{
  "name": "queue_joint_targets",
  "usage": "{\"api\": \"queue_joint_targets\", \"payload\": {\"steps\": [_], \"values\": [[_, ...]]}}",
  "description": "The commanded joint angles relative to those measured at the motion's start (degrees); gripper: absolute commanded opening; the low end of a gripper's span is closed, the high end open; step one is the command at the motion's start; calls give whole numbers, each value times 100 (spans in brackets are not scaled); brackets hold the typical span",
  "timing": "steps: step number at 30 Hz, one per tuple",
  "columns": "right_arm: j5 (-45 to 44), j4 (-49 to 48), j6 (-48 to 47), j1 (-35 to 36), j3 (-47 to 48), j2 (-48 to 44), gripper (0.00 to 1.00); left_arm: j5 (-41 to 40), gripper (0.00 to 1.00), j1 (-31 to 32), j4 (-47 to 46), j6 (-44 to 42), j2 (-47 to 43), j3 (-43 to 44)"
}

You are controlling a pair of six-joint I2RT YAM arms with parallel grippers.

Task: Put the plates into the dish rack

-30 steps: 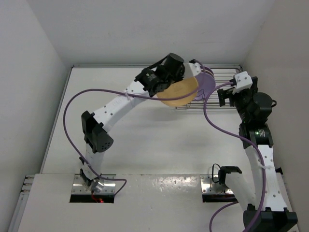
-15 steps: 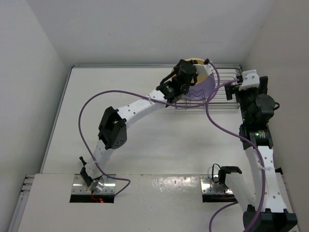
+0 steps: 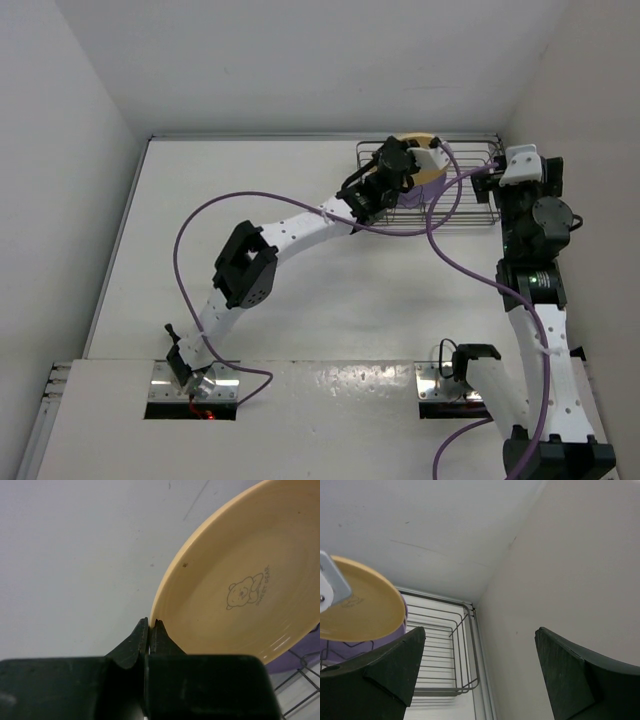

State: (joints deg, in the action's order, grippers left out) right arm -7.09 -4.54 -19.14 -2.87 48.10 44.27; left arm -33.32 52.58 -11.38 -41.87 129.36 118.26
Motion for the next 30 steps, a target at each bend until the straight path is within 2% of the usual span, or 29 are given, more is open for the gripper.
{"api": "queue_joint_targets", "payload": {"steps": [1, 5, 14, 15, 16, 18, 19, 20, 21, 24, 29, 30], "values": [[-196, -320, 15, -3, -28, -85, 90, 142, 0, 42, -769, 100, 80, -311], [-328, -337, -37, -3, -72, -173, 90, 203, 0, 42, -1042, 100, 133, -566], [-293, -320, -134, -3, -20, -156, 90, 466, 0, 42, -938, 21, 186, -857], [-240, -311, -117, -11, -2, -138, 91, 519, 26, 42, -693, 21, 186, -857], [-231, -268, -117, -11, 33, -121, 94, 520, 44, 42, -569, 21, 186, -857], [-214, -154, -90, -3, 77, -68, 96, 520, 70, 42, -253, 21, 186, -621], [-214, -136, -12, -3, 121, -50, 96, 450, 91, 42, -129, -32, 186, -515], [-257, -118, 41, -20, 138, -24, 98, 362, 97, 42, -15, -93, 134, -410], [-310, -100, 85, -3, 165, -6, 99, 361, 100, 42, 108, -94, 81, -165], [-766, -65, 541, -11, 95, -93, 99, 300, 100, 42, 609, -208, -103, 353], [-2058, 242, 2157, -3, -713, -665, 99, 361, 100, -11, 1620, -94, -507, 856], [-2338, 312, 2708, -3, -836, -770, 99, 414, 100, -11, 1769, -33, -613, 857]]}}
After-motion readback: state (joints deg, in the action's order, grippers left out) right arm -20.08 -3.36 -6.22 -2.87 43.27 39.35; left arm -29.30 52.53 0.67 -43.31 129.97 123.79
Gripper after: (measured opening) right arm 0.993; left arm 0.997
